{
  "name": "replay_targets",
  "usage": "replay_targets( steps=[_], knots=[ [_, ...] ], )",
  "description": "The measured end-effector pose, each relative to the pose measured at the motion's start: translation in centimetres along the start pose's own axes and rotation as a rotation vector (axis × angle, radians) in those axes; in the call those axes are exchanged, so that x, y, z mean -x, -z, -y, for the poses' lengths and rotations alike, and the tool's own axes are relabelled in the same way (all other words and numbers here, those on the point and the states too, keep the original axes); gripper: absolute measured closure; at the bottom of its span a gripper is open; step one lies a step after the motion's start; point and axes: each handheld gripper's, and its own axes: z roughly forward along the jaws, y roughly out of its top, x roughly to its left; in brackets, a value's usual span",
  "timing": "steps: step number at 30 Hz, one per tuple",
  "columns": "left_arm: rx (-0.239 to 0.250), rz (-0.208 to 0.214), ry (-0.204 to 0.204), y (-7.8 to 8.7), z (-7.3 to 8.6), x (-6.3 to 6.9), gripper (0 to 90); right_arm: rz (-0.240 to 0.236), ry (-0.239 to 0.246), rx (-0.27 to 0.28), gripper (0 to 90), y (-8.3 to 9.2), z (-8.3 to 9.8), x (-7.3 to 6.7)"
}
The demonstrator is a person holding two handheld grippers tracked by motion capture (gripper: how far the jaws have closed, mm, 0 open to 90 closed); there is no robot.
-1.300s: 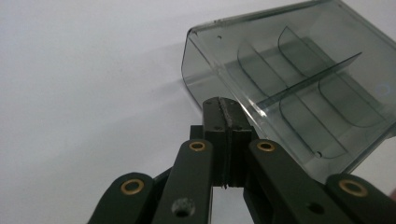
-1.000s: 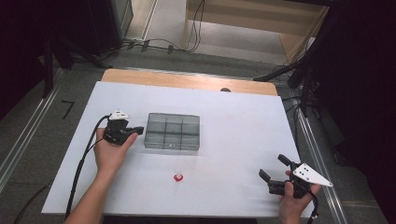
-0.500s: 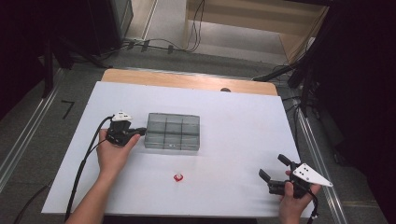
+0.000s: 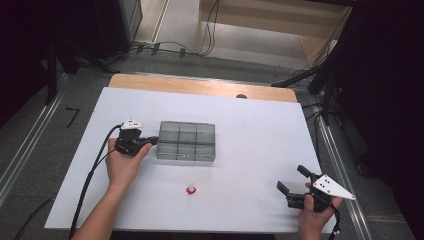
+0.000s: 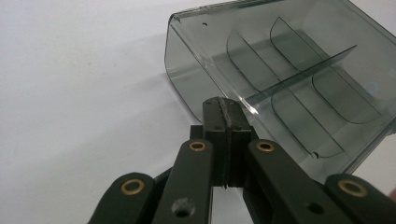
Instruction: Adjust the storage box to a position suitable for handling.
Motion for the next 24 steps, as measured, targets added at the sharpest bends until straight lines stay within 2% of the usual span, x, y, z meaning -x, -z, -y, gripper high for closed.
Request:
replay_targets(
  steps=[5,13,24],
  knots=[
    [0.002,0.015,0.013,-0.3,-0.1,0.2,89.5,-0.001,0.000,0.002,0.0,0.0,0.0,0.0],
    [-0.001,0.037,-0.006,-1.4,-0.5,1.6,89.5,-0.001,0.000,0.001,0.0,0.0,0.0,0.0],
    [0.016,0.051,0.000,-2.1,-0.7,2.6,89.5,-0.003,0.000,0.001,0.0,0.0,0.0,0.0]
  ],
)
